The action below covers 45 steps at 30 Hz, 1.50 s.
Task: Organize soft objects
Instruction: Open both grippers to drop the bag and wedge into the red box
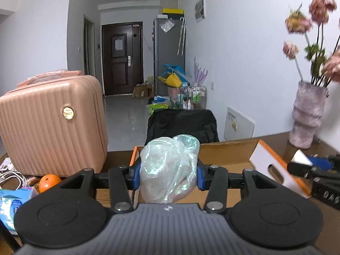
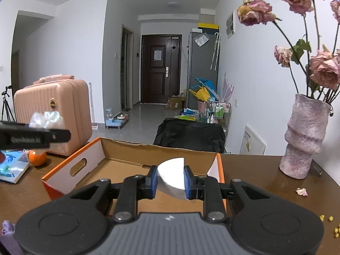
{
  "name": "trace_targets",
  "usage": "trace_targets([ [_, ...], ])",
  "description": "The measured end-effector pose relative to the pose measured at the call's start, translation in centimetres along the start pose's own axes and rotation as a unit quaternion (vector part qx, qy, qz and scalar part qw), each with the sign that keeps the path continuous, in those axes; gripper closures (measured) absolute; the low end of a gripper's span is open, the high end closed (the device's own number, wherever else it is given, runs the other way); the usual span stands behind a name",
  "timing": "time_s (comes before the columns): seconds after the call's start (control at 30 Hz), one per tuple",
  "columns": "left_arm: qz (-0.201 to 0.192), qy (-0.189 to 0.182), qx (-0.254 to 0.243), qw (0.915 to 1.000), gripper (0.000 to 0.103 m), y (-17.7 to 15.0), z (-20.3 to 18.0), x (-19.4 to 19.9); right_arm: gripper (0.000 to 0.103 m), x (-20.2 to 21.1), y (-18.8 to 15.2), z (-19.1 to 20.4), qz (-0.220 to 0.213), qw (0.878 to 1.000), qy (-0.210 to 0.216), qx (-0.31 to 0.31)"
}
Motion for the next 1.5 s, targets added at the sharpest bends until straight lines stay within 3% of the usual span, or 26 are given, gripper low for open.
trace_targets([
  [0.27, 0.039, 0.011, 0.011, 0.9991, 0.055, -2.9, 0.7, -4.4, 0.079, -3.5, -0.3, -0.8, 0.015, 1.000, 0.005, -0.003],
  [0.37, 0.046, 0.016, 0.010, 0.9987, 0.055, -3.4, 0.9, -4.9, 0.079, -4.3, -0.7, -1.3, 0.005, 1.000, 0.012, -0.017],
  [0.7, 0.047, 0.019, 0.015, 0.9986, 0.055, -3.5, 1.3, -5.3, 0.077, -6.4, -2.6, -1.5, 0.032, 0.999, 0.002, -0.022],
  [0.77, 0.047, 0.018, 0.018, 0.9986, 0.053, -3.5, 1.3, -5.2, 0.072, -6.4, -2.8, -1.4, 0.034, 0.999, 0.003, -0.020],
  [0.83, 0.045, 0.020, 0.025, 0.9985, 0.040, -3.5, 1.6, -5.0, 0.067, -6.5, -2.9, -1.3, 0.036, 0.999, 0.003, -0.018],
  [0.9, 0.034, 0.027, 0.028, 0.9987, 0.018, -3.4, 1.8, -4.6, 0.055, -6.5, -3.1, -1.3, 0.039, 0.999, 0.001, -0.020],
  [0.93, 0.030, 0.030, 0.029, 0.9987, 0.014, -3.2, 1.8, -4.5, 0.038, -6.5, -3.1, -1.4, 0.039, 0.999, 0.001, -0.021],
  [0.97, 0.027, 0.034, 0.032, 0.9985, 0.003, -3.2, 1.9, -4.4, 0.019, -6.5, -3.1, -1.4, 0.040, 0.999, 0.001, -0.023],
  [1.03, 0.020, 0.040, 0.039, 0.9982, 0.000, -3.0, 2.1, -4.2, 0.004, -6.4, -3.0, -1.5, 0.037, 0.999, -0.001, -0.025],
  [1.2, 0.027, 0.042, 0.052, 0.9974, 0.000, -3.0, 2.5, -4.3, 0.000, -5.8, -2.5, -1.4, 0.014, 1.000, -0.017, -0.017],
  [1.5, 0.024, 0.037, 0.063, 0.9970, 0.000, -2.4, 2.8, -3.2, 0.000, -5.8, -2.4, -1.5, 0.026, 0.999, -0.022, -0.010],
])
Point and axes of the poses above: each gripper's, at about its wrist camera, not at the fingertips, and x roughly against the way its jaws point, z to its left, y to its top, the point moved 4 cm from there along -x, roughly the way its jaws point, and after that the axes turned 4 degrees about -z, right-handed, at the moved point
